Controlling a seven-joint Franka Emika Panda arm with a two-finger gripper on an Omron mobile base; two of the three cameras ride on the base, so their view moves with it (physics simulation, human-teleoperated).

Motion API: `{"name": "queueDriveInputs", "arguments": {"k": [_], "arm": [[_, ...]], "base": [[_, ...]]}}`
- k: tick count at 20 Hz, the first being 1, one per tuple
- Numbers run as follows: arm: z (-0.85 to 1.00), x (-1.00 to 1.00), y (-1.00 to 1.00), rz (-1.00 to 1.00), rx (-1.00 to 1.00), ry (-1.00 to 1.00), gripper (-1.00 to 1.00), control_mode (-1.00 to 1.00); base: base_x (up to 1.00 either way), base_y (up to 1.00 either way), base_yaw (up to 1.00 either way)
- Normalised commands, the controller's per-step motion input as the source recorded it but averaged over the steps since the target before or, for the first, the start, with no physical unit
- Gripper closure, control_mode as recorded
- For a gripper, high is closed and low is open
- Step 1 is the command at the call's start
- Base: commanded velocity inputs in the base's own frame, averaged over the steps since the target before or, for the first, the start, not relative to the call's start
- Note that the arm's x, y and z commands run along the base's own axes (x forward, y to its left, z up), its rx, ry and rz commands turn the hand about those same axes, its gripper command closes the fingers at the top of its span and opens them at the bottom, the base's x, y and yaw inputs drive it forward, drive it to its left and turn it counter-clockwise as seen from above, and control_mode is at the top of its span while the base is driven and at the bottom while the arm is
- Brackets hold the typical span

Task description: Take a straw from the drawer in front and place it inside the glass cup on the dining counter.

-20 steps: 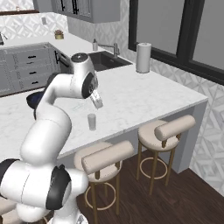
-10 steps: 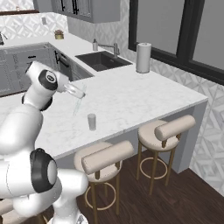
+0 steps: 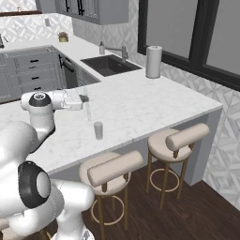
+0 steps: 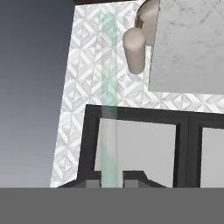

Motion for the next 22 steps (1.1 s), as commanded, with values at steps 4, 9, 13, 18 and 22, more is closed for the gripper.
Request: {"name": "queueDriveInputs", "arguments": {"k": [4,9,13,18,22], "arm": [[0.03,0.04,0.00,0.00,-0.09,-0.31,1.00,-1.00],[0.07,0.01,0.00,0.00,0.06,-0.16,1.00,-1.00],[0.01,0.00,0.09,0.00,0.12,-0.02,1.00,-1.00],[0.00,0.11,0.27,0.00,0.03,0.00,1.00,-1.00],[-0.13,0.31,0.20,0.00,0.00,0.00,1.00,-1.00]], "base": [[0.00,0.00,0.00],[0.00,0.00,0.00],[0.00,0.00,0.00],[0.00,0.00,0.00],[0.00,0.00,0.00]]}}
